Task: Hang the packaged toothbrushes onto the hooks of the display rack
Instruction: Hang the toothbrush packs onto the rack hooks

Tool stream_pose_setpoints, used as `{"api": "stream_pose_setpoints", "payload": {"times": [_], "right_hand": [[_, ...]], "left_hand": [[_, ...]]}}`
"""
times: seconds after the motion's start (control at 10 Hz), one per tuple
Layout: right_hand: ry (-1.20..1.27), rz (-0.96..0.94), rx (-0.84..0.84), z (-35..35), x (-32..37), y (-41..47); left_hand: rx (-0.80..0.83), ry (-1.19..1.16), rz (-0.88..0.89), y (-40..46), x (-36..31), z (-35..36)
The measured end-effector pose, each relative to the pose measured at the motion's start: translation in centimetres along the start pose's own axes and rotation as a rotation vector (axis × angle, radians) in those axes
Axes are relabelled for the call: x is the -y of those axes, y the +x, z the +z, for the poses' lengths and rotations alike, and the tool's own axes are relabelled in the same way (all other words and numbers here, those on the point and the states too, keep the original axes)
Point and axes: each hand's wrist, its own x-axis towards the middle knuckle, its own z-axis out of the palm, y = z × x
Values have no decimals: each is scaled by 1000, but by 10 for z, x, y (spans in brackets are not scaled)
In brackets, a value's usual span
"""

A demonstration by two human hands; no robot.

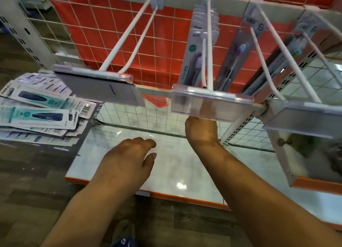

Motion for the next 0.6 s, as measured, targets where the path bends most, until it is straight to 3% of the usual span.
{"api": "stream_pose_setpoints", "payload": {"times": [0.1, 0.3, 0.6], "right_hand": [[274, 9, -6, -2, 13, -20], [240, -125, 68, 21, 27, -37], [162, -180, 209, 86, 69, -51]], "left_hand": [[-19, 10, -28, 0, 7, -2], [-48, 7, -91, -5, 28, -9], [-71, -48, -228, -34, 86, -19]]}}
